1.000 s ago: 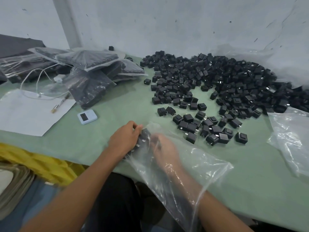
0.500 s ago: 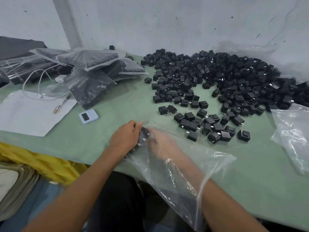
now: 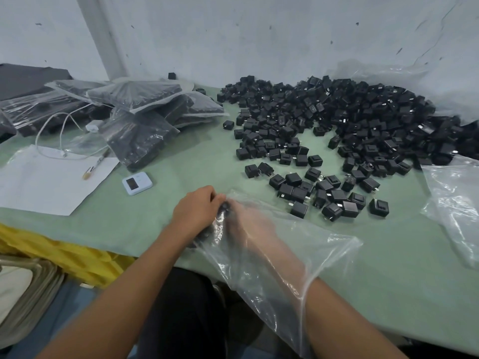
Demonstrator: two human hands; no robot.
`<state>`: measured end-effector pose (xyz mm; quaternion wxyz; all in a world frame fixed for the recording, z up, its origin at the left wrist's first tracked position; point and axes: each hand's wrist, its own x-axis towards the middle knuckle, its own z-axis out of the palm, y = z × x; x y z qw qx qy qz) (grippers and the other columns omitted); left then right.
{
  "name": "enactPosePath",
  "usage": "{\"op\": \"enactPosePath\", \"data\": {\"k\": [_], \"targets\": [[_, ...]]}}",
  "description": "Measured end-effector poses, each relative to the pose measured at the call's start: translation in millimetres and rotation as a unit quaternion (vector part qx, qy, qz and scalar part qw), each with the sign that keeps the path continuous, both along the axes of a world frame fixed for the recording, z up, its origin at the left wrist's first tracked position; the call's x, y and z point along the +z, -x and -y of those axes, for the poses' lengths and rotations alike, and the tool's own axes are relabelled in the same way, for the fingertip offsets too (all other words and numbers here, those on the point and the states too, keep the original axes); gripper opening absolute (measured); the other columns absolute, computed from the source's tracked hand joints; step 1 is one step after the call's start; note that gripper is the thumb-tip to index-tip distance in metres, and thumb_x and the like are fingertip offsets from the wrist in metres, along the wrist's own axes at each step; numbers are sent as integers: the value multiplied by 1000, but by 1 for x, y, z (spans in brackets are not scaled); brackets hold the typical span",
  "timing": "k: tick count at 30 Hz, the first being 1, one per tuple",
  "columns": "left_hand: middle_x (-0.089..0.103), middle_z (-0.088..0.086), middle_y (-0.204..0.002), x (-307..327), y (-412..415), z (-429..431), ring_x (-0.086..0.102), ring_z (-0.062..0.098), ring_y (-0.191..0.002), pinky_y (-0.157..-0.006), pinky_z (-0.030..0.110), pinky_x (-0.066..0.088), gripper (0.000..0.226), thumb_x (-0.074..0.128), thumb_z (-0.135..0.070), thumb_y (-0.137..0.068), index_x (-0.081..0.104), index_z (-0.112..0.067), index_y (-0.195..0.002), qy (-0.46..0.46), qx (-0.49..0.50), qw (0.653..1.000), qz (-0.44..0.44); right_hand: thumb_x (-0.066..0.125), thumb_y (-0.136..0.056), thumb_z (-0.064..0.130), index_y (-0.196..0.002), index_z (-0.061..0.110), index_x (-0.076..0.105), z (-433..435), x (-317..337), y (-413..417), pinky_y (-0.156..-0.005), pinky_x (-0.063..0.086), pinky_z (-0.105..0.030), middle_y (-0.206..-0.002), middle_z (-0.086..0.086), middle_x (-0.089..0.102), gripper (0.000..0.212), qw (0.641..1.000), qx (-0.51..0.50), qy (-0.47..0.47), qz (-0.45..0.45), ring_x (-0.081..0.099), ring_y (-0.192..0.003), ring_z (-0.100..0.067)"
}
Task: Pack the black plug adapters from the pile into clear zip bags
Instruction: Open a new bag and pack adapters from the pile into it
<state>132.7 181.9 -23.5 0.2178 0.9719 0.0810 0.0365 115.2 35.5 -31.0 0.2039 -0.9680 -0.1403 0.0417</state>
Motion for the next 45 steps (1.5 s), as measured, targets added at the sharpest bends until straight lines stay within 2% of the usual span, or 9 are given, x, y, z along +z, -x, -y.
{"op": "enactPosePath", "data": {"k": [7, 11, 15, 19, 26, 31, 36, 40, 45], "targets": [[63, -5, -89, -6, 4, 10, 60, 20, -85, -74, 36, 44, 39, 35, -55, -103, 55, -24, -94, 35, 11, 999, -6, 47, -101, 28, -147, 22, 35, 2, -5, 7, -86, 44, -41, -132, -12, 53, 48, 999, 5, -28, -29, 56, -112, -32], [63, -7, -81, -12, 3, 6, 60, 16, -78, -70, 36, 45, 40, 34, -58, -101, 53, -26, -87, 42, 15, 999, 10, 59, -96, 15, -145, 21, 47, 77, 29, 62, -111, 39, -32, -143, -2, 52, 51, 965, 87, -200, -146, 50, -131, -19], [61, -9, -75, -17, 1, 8, 56, 11, -70, -62, 34, 38, 42, 34, -61, -100, 51, -26, -84, 34, 29, 999, 20, 62, -98, 31, -117, 32, 71, 192, 99, 115, -93, 54, -31, -110, 4, 72, 20, 909, 215, -188, -304, 68, -102, -12], [60, -11, -75, -17, 0, 8, 54, 9, -71, -63, 33, 37, 42, 34, -61, -100, 51, -26, -84, 33, 32, 999, 22, 65, -93, 43, -113, 27, 74, 226, 156, 92, -65, 57, -25, -90, -2, 73, 26, 947, 119, -277, -113, 70, -74, -16], [60, -9, -76, -15, 2, 10, 54, 11, -71, -62, 34, 35, 42, 36, -62, -99, 51, -26, -83, 41, 34, 998, 19, 51, -99, 15, -126, 29, 65, 133, 91, -38, -91, 44, -26, -122, 6, 65, 33, 981, 110, 147, -66, 59, -108, -14], [60, -9, -76, -15, 2, 9, 55, 12, -72, -63, 34, 36, 42, 35, -60, -100, 51, -25, -83, 35, 37, 999, 20, 49, -92, 11, -114, 32, 52, 128, 67, -47, -58, 44, -28, -107, -1, 57, 31, 964, 117, 223, -89, 58, -86, -24], [62, -6, -77, -14, 3, 9, 58, 16, -72, -65, 35, 39, 42, 36, -60, -100, 51, -25, -83, 43, 36, 998, 15, 52, -94, 27, -113, 37, 52, 173, 103, -21, -57, 55, -27, -88, -2, 68, 21, 996, -12, -62, -69, 66, -66, -12], [63, -4, -80, -12, 3, 9, 61, 21, -76, -71, 37, 47, 42, 36, -60, -100, 53, -25, -86, 41, 32, 999, 10, 54, -85, 19, -110, 28, 68, 244, 122, 64, -53, 52, -31, -105, -13, 72, 30, 917, -51, -383, -97, 60, -59, -23], [63, -3, -81, -13, 3, 10, 60, 23, -78, -73, 38, 47, 41, 36, -59, -100, 53, -25, -85, 45, 28, 998, 15, 76, -83, 41, -131, 31, 60, 260, 91, 157, -76, 56, -40, -118, -15, 68, 51, 858, 46, -348, -375, 70, -83, -37]]}}
